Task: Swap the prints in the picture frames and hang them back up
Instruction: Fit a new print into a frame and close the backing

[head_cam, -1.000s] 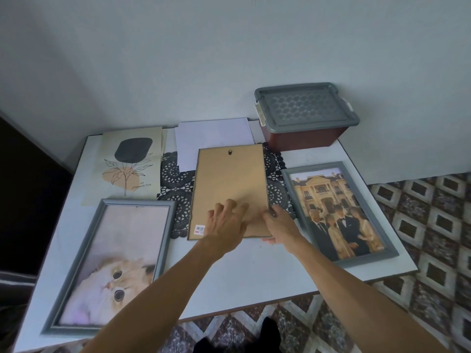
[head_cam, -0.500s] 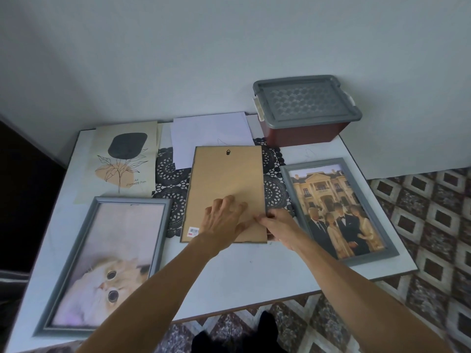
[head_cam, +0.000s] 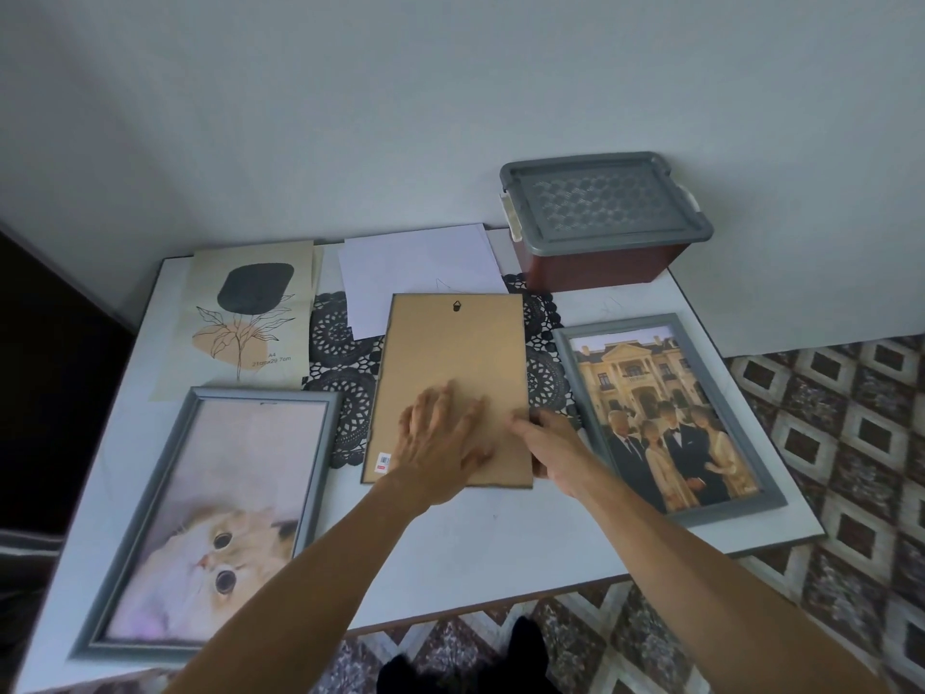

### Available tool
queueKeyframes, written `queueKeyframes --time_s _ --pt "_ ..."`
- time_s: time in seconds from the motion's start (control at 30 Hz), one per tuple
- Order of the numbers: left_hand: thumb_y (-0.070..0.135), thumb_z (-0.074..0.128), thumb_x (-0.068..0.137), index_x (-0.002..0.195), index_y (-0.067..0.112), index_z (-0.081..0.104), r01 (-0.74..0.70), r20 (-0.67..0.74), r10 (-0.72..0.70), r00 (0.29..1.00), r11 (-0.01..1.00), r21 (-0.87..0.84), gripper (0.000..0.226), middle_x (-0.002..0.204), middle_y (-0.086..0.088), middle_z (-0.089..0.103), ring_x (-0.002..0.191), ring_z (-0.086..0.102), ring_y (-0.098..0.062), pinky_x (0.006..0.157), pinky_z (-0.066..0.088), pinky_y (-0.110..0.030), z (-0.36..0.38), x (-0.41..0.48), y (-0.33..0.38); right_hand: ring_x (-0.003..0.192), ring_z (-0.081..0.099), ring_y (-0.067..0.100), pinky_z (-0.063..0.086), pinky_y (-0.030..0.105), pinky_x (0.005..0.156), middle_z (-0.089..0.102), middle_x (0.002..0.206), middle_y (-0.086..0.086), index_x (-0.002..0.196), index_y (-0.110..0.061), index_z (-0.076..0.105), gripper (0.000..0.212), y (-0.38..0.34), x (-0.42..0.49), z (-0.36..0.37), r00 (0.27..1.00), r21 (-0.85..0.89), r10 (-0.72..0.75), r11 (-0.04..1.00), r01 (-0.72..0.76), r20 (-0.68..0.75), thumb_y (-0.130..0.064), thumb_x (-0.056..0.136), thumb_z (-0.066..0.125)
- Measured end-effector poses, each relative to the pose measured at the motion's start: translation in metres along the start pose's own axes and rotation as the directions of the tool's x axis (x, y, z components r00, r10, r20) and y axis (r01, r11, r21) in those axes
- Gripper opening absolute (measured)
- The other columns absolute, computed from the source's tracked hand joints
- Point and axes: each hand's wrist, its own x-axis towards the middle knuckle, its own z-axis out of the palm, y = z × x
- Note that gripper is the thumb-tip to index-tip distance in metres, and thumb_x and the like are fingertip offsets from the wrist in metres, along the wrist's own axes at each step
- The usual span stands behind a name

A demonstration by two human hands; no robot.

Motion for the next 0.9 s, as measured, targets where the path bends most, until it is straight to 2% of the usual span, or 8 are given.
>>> queueKeyframes --time_s 0.17,0.3,0.4,0.47,0.57,0.63,0.77,0.9 --pt "0.053 0.033 0.1 0.154 0.041 0.013 0.003 0.025 -0.003 1.0 1.0 -0.004 0.058 0.164 -0.006 0.002 0.148 0.005 -0.035 0.117 0.017 -0.055 -0.013 0.004 0.005 0.096 0.068 0.026 0.056 0.038 0.072 0.071 0.11 0.008 0.115 -0.016 0.061 0.018 0.001 -0.003 -0.001 1.0 0.075 0.026 0.997 -0.026 0.006 -0.02 0.097 0.062" --pt "0.058 0.035 0.098 0.147 0.03 0.034 0.071 0.026 -0.067 0.997 0.984 -0.161 0.056 0.159 -0.01 0.019 0.143 0.019 -0.037 0.112 0.025 -0.056 -0.033 0.002 0.014 0.09 0.068 0.02 0.055 0.033 0.066 0.072 0.107 0.006 0.115 -0.017 0.062 0.017 -0.002 -0.009 -0.005 0.999 0.127 0.013 0.992 -0.017 0.038 -0.02 0.098 0.061" --pt "0.058 0.035 0.098 0.137 0.017 0.043 0.148 -0.04 -0.165 0.985 0.948 -0.281 0.057 0.15 -0.014 0.031 0.135 0.03 -0.038 0.107 0.032 -0.053 -0.045 -0.001 0.021 0.084 0.067 0.011 0.051 0.025 0.066 0.073 0.096 -0.004 0.105 -0.023 0.065 0.009 -0.011 -0.017 0.001 0.993 0.105 -0.113 0.988 0.109 0.029 -0.024 0.1 0.057" --pt "0.06 0.035 0.097 0.128 0.013 0.046 0.183 -0.099 -0.233 0.968 0.915 -0.36 0.057 0.143 -0.015 0.037 0.13 0.034 -0.037 0.104 0.034 -0.051 -0.051 -0.003 0.026 0.092 0.065 0.013 0.048 0.026 0.078 0.072 0.098 -0.005 0.104 -0.026 0.067 0.012 -0.02 -0.023 0.005 0.965 0.039 -0.262 0.964 0.261 0.007 -0.031 0.1 0.057" --pt "0.063 0.035 0.095 0.13 0.016 0.043 0.225 -0.146 -0.354 0.924 0.81 -0.542 0.059 0.14 -0.014 0.035 0.127 0.034 -0.036 0.105 0.033 -0.051 -0.066 -0.006 0.032 0.082 0.056 0.015 0.042 0.033 0.075 0.068 0.096 0.011 0.101 -0.022 0.067 0.022 -0.036 -0.032 0.013 0.887 -0.081 -0.461 0.885 0.458 -0.03 -0.042 0.097 0.057" --pt "0.065 0.036 0.095 0.135 0.018 0.041 0.225 -0.169 -0.42 0.892 0.735 -0.64 0.061 0.139 -0.013 0.036 0.127 0.035 -0.035 0.104 0.033 -0.049 -0.079 -0.008 0.034 0.071 0.051 0.007 0.04 0.028 0.068 0.065 0.081 -0.003 0.096 -0.027 0.067 0.017 -0.054 -0.043 0.02 0.841 -0.118 -0.535 0.843 0.525 -0.075 -0.04 0.099 0.056" --pt "0.071 0.038 0.09 0.138 0.016 0.039 0.149 -0.204 -0.485 0.851 0.594 -0.79 0.074 0.137 -0.016 0.04 0.125 0.038 -0.033 0.105 0.035 -0.048 -0.101 -0.01 0.032 0.077 0.061 0.005 0.048 0.026 0.067 0.068 0.089 -0.011 0.115 -0.03 0.066 0.031 -0.082 -0.069 0.036 0.758 -0.286 -0.649 0.74 0.609 -0.065 -0.051 0.097 0.052" --pt "0.087 0.046 0.071 0.137 0.019 0.04 0.074 -0.103 -0.554 0.826 0.288 -0.955 0.095 0.133 -0.012 0.047 0.119 0.05 -0.025 0.101 0.045 -0.046 -0.123 -0.014 0.026 0.07 0.06 0.001 0.044 0.02 0.059 0.068 0.083 -0.014 0.109 -0.033 0.067 0.03 -0.099 -0.09 0.048 0.734 -0.334 -0.679 0.7 0.631 -0.035 -0.056 0.094 0.054"
